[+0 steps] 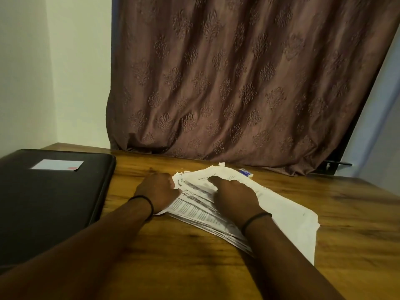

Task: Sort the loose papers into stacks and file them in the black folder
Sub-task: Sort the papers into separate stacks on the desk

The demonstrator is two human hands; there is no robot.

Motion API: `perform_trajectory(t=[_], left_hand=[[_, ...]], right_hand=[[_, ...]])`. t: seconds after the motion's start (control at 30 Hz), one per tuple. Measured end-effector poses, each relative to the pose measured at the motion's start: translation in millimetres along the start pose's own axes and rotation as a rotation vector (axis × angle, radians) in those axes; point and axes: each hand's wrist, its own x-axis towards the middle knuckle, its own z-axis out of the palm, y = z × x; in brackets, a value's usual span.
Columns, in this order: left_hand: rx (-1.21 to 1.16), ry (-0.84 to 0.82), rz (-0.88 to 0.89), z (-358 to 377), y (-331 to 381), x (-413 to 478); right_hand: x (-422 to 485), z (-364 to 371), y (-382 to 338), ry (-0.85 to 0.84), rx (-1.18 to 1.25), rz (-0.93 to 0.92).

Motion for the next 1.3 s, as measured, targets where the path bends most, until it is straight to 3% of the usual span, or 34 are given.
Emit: perform_trajectory(t=[0.13,0.23,0.63,0.9,1.03,1.13,1.3], left_hand=[[0.160,0.125,-0.092,-4.8,0.0,0.0],[0.097,0.112,-0.156,-8.6,-4.7,4.2],[0.102,-0.066,-0.158,-15.5,-0.9,3.9],[-0.140,-0.184,-0.253,-25.0,15.1,-2.5],[-0.483,-0.315,-0.341,-29.6,28.4,-9.2],[-0.505,-0.373,-0.372,-28.2,29.4,-12.3],[-0.433,-0.195,-0.316,-18.5,20.3,-1.1]], right_hand=[[1.0,-1.3,0.2,-0.114,0.030,-0.011],[-0.4,-5.0,0.0,-0.186,-0.010,-0.020],[-1.3,-6.7,-5.7,-0.016,-0.071,0.070],[1.9,-5.5,-5.2,-0.050,-0.021,0.103],[2.2,-6.0,-4.5,-0.069,-0.008,0.108],[2.2,-6.2,-3.4,-0.075,-0.006,0.110],[-1.4,-9.1,-4.5,0.032,0.015,0.099]])
